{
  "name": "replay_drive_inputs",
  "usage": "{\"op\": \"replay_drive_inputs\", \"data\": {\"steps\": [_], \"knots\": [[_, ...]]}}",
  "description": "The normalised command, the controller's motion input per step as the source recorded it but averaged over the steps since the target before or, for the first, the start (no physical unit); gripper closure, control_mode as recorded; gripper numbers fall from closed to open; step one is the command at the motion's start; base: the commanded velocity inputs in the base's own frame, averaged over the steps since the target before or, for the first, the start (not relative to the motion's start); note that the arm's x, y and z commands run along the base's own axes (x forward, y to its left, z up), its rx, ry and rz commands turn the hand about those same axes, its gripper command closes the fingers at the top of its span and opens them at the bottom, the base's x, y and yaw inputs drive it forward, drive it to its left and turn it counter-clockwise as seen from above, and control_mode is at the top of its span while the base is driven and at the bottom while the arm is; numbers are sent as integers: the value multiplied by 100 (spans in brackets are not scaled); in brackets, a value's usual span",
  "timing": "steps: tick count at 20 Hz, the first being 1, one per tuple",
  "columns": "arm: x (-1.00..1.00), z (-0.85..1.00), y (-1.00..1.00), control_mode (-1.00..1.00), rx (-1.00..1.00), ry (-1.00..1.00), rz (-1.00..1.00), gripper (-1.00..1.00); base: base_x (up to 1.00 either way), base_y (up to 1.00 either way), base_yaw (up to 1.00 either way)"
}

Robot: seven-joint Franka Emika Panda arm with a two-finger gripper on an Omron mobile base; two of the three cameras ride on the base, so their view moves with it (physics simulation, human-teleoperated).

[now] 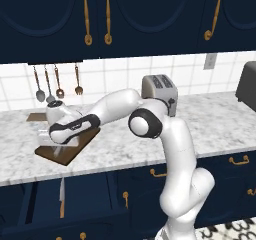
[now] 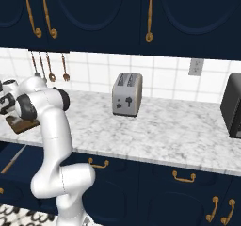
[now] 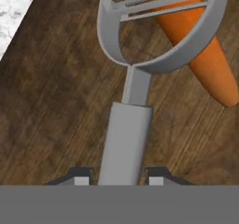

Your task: Place the appropriate cutting tool for cutting the carrot skin on the cutting board.

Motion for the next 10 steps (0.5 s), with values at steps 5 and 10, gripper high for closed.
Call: {"op": "replay_drive_inputs", "data": {"steps": [5, 10], "knots": [[23, 70, 0, -100, 0, 29, 2, -100, 0, 0, 0], [2, 99, -1, -100, -5, 27, 6, -100, 0, 0, 0]]}}
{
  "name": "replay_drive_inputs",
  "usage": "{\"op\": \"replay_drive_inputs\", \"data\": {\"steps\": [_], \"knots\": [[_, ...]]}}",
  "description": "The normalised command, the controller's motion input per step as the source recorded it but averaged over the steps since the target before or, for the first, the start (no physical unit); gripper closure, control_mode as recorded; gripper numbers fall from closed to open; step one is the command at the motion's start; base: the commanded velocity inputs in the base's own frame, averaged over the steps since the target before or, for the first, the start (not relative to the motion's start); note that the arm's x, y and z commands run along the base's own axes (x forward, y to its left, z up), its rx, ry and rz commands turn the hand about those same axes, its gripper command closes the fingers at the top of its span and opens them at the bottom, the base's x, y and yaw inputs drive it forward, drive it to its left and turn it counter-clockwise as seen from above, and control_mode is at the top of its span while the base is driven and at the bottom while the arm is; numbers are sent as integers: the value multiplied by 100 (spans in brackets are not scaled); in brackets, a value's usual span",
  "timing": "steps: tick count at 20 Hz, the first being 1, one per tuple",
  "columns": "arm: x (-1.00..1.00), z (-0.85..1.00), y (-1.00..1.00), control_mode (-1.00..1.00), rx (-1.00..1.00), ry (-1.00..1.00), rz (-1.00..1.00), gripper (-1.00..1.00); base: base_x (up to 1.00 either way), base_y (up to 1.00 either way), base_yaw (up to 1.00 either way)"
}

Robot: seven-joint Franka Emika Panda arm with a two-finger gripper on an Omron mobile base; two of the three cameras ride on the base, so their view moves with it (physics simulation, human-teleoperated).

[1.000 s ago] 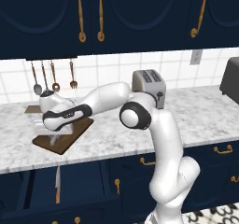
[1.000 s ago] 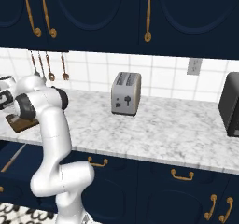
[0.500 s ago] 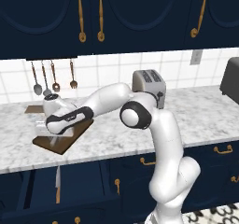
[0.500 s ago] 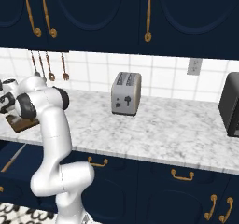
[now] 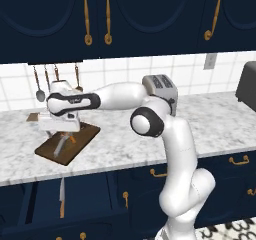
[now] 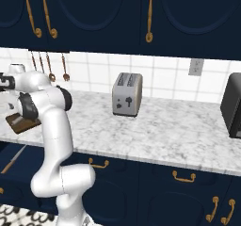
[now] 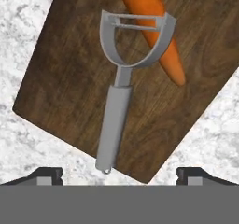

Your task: Place the appropriate cutting tool for cutting the carrot skin on the cutting board.

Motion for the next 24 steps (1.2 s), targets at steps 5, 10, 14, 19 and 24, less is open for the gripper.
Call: {"op": "replay_drive_inputs", "data": {"steps": [5, 10, 14, 19, 24], "knots": [[-9, 6, 6, -100, -3, 4, 0, -100, 0, 0, 0], [-94, 20, 26, -100, -18, -22, 4, -100, 0, 0, 0], [-100, 74, 0, -100, -17, -27, 10, -100, 0, 0, 0], [-100, 30, 0, -100, 2, -1, 8, -100, 0, 0, 0], [-100, 1, 0, -100, 16, 12, 0, -100, 0, 0, 0]]}}
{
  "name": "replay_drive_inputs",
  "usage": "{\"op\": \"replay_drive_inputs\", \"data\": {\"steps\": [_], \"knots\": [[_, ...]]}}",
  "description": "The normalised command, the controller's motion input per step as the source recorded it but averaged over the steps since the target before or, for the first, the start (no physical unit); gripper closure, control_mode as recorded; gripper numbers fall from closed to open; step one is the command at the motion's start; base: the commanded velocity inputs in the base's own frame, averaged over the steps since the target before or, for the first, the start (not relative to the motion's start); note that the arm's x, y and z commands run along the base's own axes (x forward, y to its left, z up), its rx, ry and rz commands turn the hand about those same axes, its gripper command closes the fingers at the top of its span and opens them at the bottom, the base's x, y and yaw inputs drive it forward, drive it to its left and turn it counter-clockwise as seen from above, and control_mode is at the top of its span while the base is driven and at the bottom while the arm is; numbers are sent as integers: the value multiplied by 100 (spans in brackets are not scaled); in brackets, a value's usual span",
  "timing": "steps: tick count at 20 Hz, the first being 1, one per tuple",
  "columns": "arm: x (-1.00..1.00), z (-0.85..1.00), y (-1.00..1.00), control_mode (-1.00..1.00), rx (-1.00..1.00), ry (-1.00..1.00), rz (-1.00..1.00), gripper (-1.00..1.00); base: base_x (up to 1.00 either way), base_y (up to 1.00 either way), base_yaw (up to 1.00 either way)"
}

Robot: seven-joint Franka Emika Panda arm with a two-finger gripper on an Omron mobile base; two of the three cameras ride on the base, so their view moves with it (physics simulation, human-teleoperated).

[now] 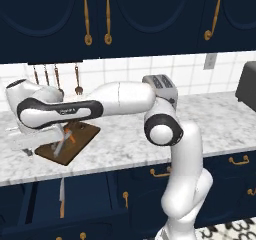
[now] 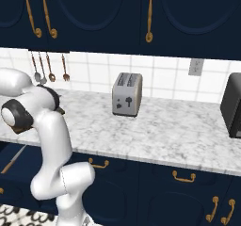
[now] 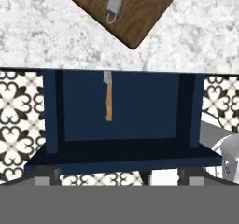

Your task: Place the appropriate cutting tool for cutting the carrot skin on the cutting board.

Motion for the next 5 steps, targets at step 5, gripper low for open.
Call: {"op": "replay_drive_inputs", "data": {"steps": [5], "knots": [[-100, 16, 0, -100, 19, 24, 3, -100, 0, 0, 0]]}}
